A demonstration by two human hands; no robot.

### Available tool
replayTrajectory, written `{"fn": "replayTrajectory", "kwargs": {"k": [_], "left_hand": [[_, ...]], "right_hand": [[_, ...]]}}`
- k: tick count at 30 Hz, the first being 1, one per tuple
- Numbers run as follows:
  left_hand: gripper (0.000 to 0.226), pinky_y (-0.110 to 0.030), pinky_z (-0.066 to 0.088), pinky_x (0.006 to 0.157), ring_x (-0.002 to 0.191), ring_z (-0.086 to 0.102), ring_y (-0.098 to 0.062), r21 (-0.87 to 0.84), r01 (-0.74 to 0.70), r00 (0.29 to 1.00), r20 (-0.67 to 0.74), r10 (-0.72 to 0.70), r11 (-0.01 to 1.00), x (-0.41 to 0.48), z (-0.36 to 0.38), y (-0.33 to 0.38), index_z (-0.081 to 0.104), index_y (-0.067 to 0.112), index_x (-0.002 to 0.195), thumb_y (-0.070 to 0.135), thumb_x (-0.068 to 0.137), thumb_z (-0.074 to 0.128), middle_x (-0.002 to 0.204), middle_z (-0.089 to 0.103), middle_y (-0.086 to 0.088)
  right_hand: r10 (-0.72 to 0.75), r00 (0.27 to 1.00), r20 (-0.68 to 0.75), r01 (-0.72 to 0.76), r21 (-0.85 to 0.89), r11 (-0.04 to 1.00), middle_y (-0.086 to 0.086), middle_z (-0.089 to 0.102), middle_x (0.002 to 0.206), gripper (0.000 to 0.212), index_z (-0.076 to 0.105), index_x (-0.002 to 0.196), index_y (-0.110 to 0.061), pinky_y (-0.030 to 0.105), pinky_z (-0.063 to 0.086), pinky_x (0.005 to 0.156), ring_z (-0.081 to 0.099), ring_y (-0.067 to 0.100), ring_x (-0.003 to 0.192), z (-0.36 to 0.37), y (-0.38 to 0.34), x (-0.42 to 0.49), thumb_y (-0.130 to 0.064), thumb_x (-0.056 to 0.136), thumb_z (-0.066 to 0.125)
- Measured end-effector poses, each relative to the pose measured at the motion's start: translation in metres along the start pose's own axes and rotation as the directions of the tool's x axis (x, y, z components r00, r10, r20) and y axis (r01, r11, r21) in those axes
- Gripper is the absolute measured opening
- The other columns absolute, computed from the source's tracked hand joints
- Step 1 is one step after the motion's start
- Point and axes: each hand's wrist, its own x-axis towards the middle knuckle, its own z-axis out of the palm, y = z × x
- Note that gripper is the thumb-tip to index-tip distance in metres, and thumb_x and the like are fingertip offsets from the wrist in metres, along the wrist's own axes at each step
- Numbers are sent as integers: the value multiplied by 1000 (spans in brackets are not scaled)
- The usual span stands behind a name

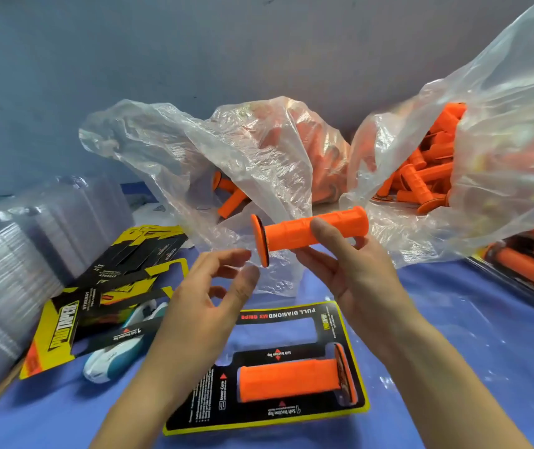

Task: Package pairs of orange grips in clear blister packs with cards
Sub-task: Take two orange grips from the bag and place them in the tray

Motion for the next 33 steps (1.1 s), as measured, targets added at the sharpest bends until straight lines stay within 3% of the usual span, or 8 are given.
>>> {"fn": "replayTrajectory", "kwargs": {"k": [4, 9, 17, 24, 30, 33], "left_hand": [[23, -14, 47, 76, 96, 62, -5, -4, -67, 995, -76, 67, 998, -3, 12, 3, 58, 47, 106, 55, 84, 63, 105, 63, 19], [18, -13, 43, 78, 95, 59, -11, 95, -251, 950, -169, 264, 963, -5, 16, 14, 56, 42, 109, 41, 93, 65, 96, 56, 15], [24, -8, 38, 80, 92, 53, 0, 200, -379, 900, -148, 410, 904, -3, 17, 24, 59, 30, 115, 31, 93, 66, 95, 47, 14], [21, -18, 41, 72, 80, 46, -1, 379, -342, 889, -167, 427, 860, -1, 13, 17, 62, 24, 109, 37, 93, 63, 87, 42, 17], [12, -25, 44, 64, 69, 55, -7, 247, -136, 932, -297, 208, 960, 5, 0, -2, 60, 29, 94, 41, 93, 61, 77, 60, 12], [14, -19, 42, 63, 70, 57, -5, 201, -98, 943, -295, 156, 975, 5, -2, -7, 60, 32, 92, 47, 92, 60, 75, 62, 15]], "right_hand": [[98, 994, -39, -87, 221, 971, 14, 73, 105, 29, 60, 108, -2, 28, 59, 77, 72, 23, 99, 4, 10, -5, -12, 82, 68], [328, 944, 19, -294, 495, 818, 19, 70, 111, 26, 61, 113, 2, 22, 58, 63, 73, 25, 91, 10, 22, -15, -8, 89, 64], [375, 924, 67, -339, 597, 727, 15, 68, 118, 58, 48, 139, 2, 23, 59, 67, 68, 19, 98, 11, 22, -21, -7, 84, 66], [256, 966, 29, -246, 406, 880, 21, 70, 113, 24, 60, 110, 1, 26, 59, 72, 71, 26, 100, 11, 19, -20, -9, 88, 63], [170, 985, 19, -170, -2, 985, 9, 75, 93, 46, 55, 109, -9, 24, 57, 71, 74, 29, 91, 7, 20, -21, -28, 72, 75], [123, 992, -11, -123, -146, 982, 8, 75, 89, 52, 56, 109, -12, 23, 56, 68, 74, 27, 87, 5, 21, -22, -36, 67, 77]]}}
